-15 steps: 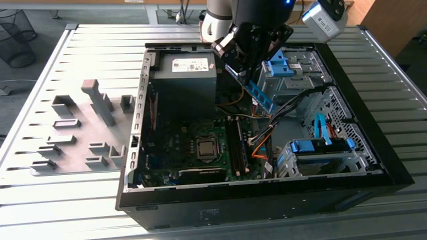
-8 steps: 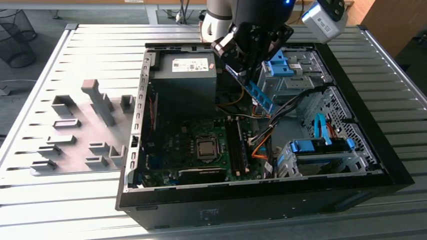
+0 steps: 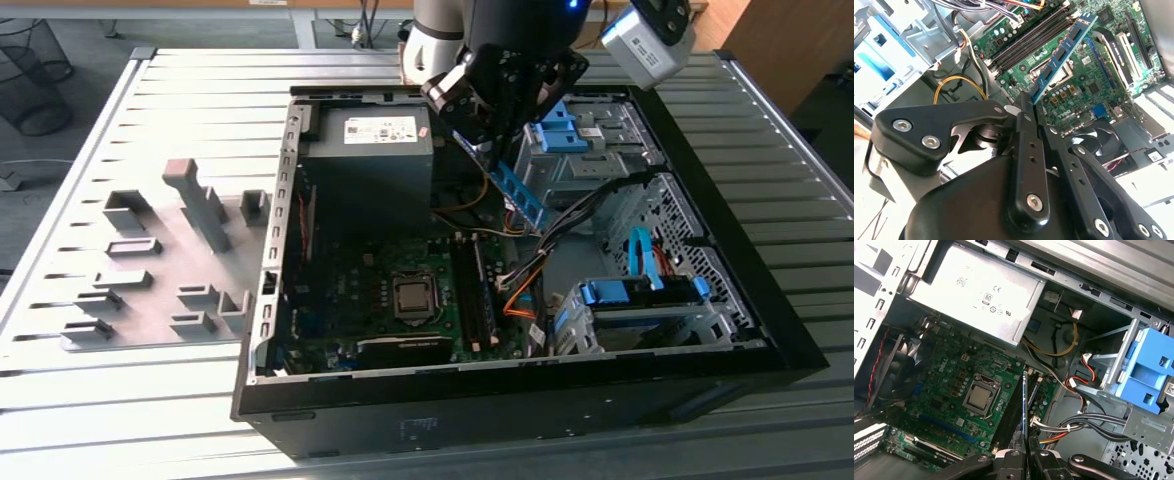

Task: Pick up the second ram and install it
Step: 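Insert the second ram into the second slot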

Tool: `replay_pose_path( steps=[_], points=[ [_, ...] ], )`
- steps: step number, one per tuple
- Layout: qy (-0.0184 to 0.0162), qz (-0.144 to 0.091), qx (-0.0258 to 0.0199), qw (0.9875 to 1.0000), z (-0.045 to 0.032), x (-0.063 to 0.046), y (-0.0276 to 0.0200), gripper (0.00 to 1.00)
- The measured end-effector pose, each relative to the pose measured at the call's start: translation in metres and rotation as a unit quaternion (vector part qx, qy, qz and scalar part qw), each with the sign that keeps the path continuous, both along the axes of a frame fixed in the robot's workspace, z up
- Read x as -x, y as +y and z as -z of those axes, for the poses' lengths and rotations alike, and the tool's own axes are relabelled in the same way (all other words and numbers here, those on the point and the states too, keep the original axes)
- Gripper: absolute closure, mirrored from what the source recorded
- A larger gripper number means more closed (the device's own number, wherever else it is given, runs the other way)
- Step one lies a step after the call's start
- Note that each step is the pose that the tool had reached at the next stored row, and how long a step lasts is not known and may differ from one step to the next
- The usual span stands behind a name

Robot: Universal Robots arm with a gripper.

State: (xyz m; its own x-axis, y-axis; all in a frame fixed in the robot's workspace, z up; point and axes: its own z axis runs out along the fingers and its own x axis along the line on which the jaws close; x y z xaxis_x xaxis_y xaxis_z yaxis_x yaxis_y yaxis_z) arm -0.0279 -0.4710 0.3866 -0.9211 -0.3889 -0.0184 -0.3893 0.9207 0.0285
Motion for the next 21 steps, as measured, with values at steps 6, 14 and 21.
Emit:
replay_pose_path(
  steps=[6,14,21],
  points=[
    [0.0000,0.000,0.0000,1.0000,0.0000,0.0000,0.0000,0.86],
    [0.0000,0.001,0.0000,1.0000,0.0000,0.0000,0.0000,0.86],
    [0.0000,0.020,0.0000,0.9998,0.0004,0.0000,0.0000,0.86]
  ],
)
